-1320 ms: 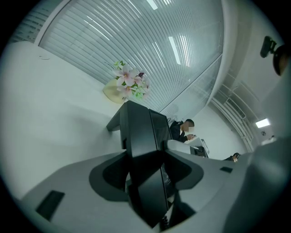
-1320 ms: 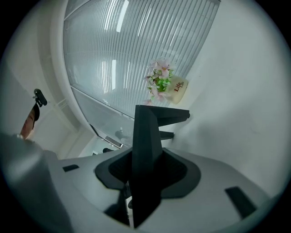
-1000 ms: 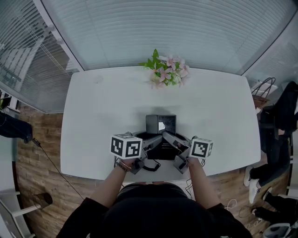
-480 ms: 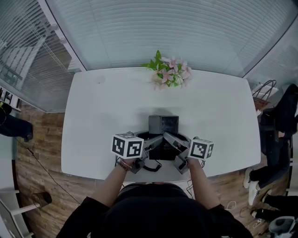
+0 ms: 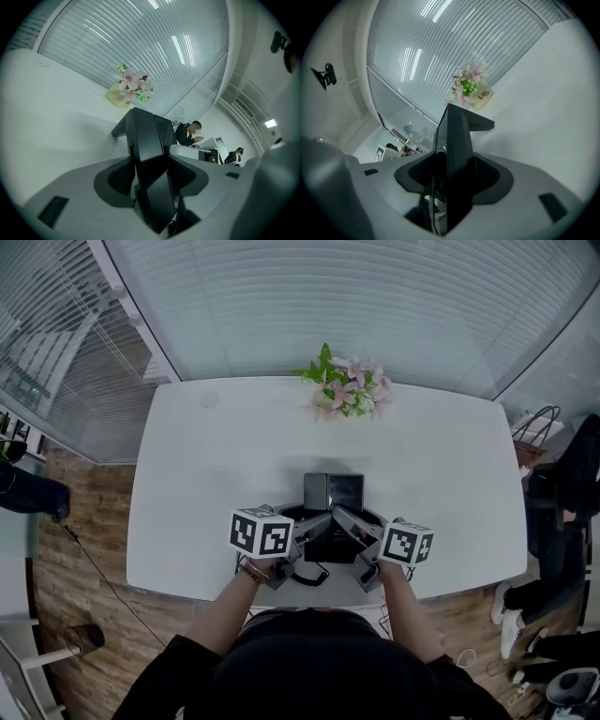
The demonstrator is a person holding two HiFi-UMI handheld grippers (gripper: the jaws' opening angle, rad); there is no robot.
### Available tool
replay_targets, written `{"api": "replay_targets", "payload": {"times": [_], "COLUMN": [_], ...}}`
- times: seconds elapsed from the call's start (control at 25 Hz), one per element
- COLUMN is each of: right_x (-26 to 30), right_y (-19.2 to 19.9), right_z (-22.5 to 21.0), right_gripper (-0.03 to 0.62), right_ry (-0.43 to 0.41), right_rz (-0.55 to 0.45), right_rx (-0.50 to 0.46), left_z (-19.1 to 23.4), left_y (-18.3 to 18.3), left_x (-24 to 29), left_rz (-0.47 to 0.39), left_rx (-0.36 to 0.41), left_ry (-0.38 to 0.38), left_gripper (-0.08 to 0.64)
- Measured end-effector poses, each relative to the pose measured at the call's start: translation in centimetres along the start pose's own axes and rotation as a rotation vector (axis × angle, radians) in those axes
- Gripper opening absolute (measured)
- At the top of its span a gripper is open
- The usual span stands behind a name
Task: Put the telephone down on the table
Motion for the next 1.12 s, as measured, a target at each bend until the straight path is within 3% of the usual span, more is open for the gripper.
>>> {"api": "replay_targets", "payload": {"times": [1.12], "right_x": [-1.1], "right_y": [-0.1], "right_z": [-0.5], "right_gripper": [0.272], "right_ry": [0.147], "right_rz": [-0.031], "right_rx": [-0.054], "left_z": [-0.6], "left_y": [0.1], "left_x": [0.5], "left_rz": [0.017], "left_rx": [0.041], "left_ry": [-0.045], "left_gripper": [0.215]}}
Point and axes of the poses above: the fingertips, and each gripper's own axes: x forward along the fingers, z to its left, y out of its underside, the point moved 5 cm from there along -x, backward along the fingers, and after that the axes turned 11 degrees about -y, right-handed, at the moved point
